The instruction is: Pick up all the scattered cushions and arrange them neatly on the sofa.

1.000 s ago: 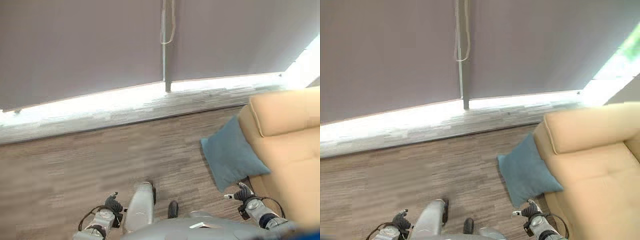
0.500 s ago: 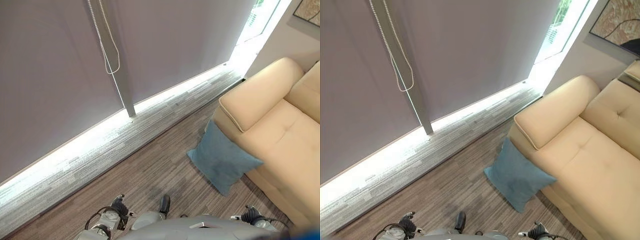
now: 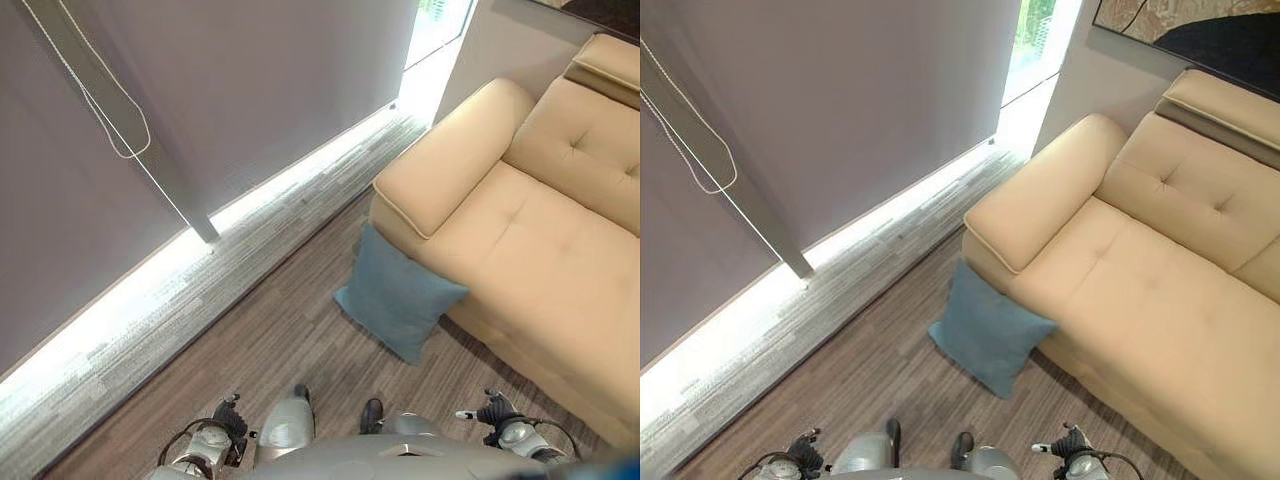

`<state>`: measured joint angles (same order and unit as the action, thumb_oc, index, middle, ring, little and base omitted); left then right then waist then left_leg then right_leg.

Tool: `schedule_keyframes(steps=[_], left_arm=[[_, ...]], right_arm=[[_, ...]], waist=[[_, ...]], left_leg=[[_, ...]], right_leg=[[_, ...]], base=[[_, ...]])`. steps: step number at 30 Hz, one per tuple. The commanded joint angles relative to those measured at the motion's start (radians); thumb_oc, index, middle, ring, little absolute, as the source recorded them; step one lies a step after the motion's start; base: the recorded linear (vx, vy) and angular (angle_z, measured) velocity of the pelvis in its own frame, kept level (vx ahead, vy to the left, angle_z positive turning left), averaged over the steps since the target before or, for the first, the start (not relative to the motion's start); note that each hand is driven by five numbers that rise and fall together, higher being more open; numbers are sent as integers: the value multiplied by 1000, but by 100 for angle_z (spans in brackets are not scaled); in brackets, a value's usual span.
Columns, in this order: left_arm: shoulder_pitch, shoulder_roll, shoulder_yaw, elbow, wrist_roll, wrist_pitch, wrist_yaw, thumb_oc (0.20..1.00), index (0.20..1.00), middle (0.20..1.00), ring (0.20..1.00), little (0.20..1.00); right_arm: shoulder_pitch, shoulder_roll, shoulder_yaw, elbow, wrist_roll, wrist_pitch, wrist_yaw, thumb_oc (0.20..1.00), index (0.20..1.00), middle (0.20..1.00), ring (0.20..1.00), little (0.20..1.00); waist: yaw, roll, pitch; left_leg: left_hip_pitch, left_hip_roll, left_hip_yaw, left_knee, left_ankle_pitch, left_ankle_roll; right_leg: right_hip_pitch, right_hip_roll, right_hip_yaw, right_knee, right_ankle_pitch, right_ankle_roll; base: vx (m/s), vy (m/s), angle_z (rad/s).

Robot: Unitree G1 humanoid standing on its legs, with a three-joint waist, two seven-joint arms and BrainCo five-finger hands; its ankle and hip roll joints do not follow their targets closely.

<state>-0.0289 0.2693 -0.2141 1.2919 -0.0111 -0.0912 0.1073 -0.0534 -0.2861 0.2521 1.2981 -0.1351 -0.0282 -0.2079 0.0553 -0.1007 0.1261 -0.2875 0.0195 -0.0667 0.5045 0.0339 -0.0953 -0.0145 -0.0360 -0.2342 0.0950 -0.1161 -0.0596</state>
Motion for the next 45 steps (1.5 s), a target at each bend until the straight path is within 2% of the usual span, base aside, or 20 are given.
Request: schedule_keyframes(steps=[1, 2, 3, 4, 5, 6, 8, 10, 13, 16, 17, 21, 22, 24, 30, 32, 34, 36, 41, 45], left_arm=[[-32, -15, -4, -12, -8, -10, -11, 1000, 1000, 1000, 1000, 1000], [-33, -14, -5, -11, -7, -9, -12, 1000, 1000, 1000, 1000, 1000], [-37, -16, -7, -6, -8, -10, -12, 1000, 1000, 1000, 1000, 1000], [-37, -16, -7, -5, -8, -11, -12, 1000, 1000, 1000, 1000, 1000], [-41, -19, -10, 0, -10, -10, -10, 1000, 1000, 1000, 1000, 1000], [-41, -21, -11, 1, -10, -12, -9, 1000, 1000, 1000, 1000, 1000], [-40, -23, -5, 9, -8, -9, -12, 1000, 1000, 1000, 1000, 1000], [-33, -24, -6, 14, 3, -8, -15, 1000, 1000, 1000, 1000, 1000], [-34, -10, -4, 16, 20, -5, -17, 1000, 1000, 1000, 1000, 1000], [-37, 7, -1, 11, 19, -2, -16, 1000, 1000, 1000, 1000, 1000], [-38, 17, 5, 9, 17, -3, -13, 1000, 1000, 1000, 1000, 1000], [-27, 24, 14, 16, 14, -1, -12, 1000, 1000, 1000, 1000, 1000], [-22, 24, 14, 21, 17, -1, -16, 1000, 1000, 1000, 1000, 1000], [-19, 25, 19, 24, 19, -1, -18, 1000, 1000, 1000, 1000, 1000], [-11, 8, 8, 28, 34, -2, -22, 1000, 1000, 1000, 1000, 1000], [-23, 2, -1, 20, 30, -2, -22, 1000, 1000, 1000, 1000, 1000], [-28, 0, -4, 15, 27, -3, -23, 1000, 1000, 1000, 1000, 1000], [-39, -9, -16, 6, 17, -5, -20, 1000, 1000, 1000, 1000, 1000], [-46, -13, -23, 7, 13, -1, -15, 1000, 1000, 1000, 1000, 1000], [-36, -11, -13, 19, 24, 2, -17, 1000, 1000, 1000, 1000, 1000]], right_arm=[[-27, -32, 14, -8, 23, -9, -21, 1000, 1000, 1000, 1000, 1000], [-25, -34, 15, -6, 21, -8, -20, 1000, 1000, 1000, 1000, 1000], [-27, -35, 17, 0, 17, -6, -21, 1000, 1000, 1000, 1000, 1000], [-27, -35, 17, 0, 17, -6, -21, 1000, 1000, 1000, 1000, 1000], [-29, -37, 19, 4, 14, -6, -24, 1000, 1000, 1000, 1000, 1000], [-28, -37, 18, 4, 13, -6, -25, 1000, 1000, 1000, 1000, 1000], [-25, -33, 16, 5, 11, -5, -21, 1000, 1000, 1000, 1000, 1000], [-16, -28, 18, 8, 2, -3, -15, 1000, 1000, 1000, 1000, 1000], [-21, -13, 18, 4, -12, -1, -13, 1000, 1000, 1000, 1000, 1000], [-26, -7, 18, -7, -12, 1, -12, 1000, 1000, 1000, 1000, 1000], [-37, -7, 23, -23, -17, -4, -15, 1000, 1000, 1000, 1000, 1000], [-42, -10, 29, -31, -18, -8, -18, 1000, 1000, 1000, 1000, 1000], [-43, -12, 32, -31, -22, -6, -15, 1000, 1000, 1000, 1000, 1000], [-41, -15, 33, -32, -26, -7, -16, 1000, 1000, 1000, 1000, 1000], [-25, -23, 29, -26, -14, -7, -25, 1000, 1000, 1000, 1000, 1000], [-23, -31, 29, -24, -7, -11, -29, 1000, 1000, 1000, 1000, 1000], [-25, -35, 28, -23, -3, -11, -30, 1000, 1000, 1000, 1000, 1000], [-32, -44, 29, -22, 3, -13, -37, 1000, 1000, 1000, 1000, 1000], [-34, -49, 31, -17, -1, -11, -37, 1000, 1000, 1000, 1000, 1000], [-21, -37, 29, -8, -15, -5, -29, 1000, 1000, 1000, 1000, 1000]], waist=[[6, -4, 12], [8, -5, 10], [16, 0, 5], [17, -1, 7], [25, 6, 8], [26, 8, 9], [29, 10, -1], [28, 13, -9], [31, 12, -28], [27, 21, -24], [28, 38, -13], [32, 39, -20], [35, 39, -18], [38, 38, -15], [27, 23, -39], [23, 16, -22], [23, 16, -16], [27, 11, -2], [30, 13, -4], [24, 23, -27]], left_leg=[[108, -78, 43, -100, -184, 77], [114, -80, 31, -147, -189, 77], [107, -83, -17, -249, -157, 66], [112, -83, -17, -255, -155, 65], [102, -81, -54, -312, -113, 53], [93, -84, -64, -319, -97, 49], [116, -85, -78, -351, -97, 51], [134, -83, -73, -362, -99, 61], [177, -95, -35, -400, -111, 92], [199, -96, -16, -416, -116, 114], [225, -89, 9, -434, -120, 128], [270, -93, 31, -473, -127, 132], [284, -97, 40, -482, -132, 133], [291, -97, 54, -480, -134, 130], [305, -94, 61, -469, -160, 108], [261, -96, 64, -376, -172, 81], [243, -99, 61, -338, -181, 75], [188, -103, 24, -267, -187, 65], [163, -76, 2, -346, -148, 65], [239, -64, 6, -474, -114, 76]], right_leg=[[35, -23, 49, -127, 102, 132], [40, -19, 60, -129, 97, 134], [50, -4, 85, -132, 90, 138], [52, -5, 85, -133, 89, 138], [65, 7, 99, -135, 79, 140], [70, 8, 103, -134, 75, 142], [77, 6, 115, -131, 69, 145], [79, -2, 125, -118, 63, 149], [57, -41, 142, -55, 62, 177], [4, -50, 146, 60, 63, 194], [-48, -71, 83, 138, 73, 205], [-69, -71, -5, 72, 92, 189], [-88, -69, -56, 44, 106, 186], [-74, -78, -108, 9, 110, 188], [-7, -34, -60, -114, 123, 174], [13, -34, -54, -138, 125, 161], [16, -31, -50, -145, 126, 158], [32, -27, -27, -166, 126, 151], [31, -26, -6, -169, 125, 162], [32, -31, 4, -169, 129, 173]], base=[[159, 28, -31], [215, 70, -25], [173, 62, -31], [207, 105, -34], [139, 95, -48], [192, 150, -55], [150, 142, -60], [166, 220, -58], [181, 319, -31], [70, 207, -43], [58, 199, -10], [78, 69, -61], [54, 14, -24], [48, -34, -56], [84, -99, -2], [-8, -84, 29], [-24, -18, 30], [-18, 14, -1], [26, 75, -20], [79, 160, -27]])
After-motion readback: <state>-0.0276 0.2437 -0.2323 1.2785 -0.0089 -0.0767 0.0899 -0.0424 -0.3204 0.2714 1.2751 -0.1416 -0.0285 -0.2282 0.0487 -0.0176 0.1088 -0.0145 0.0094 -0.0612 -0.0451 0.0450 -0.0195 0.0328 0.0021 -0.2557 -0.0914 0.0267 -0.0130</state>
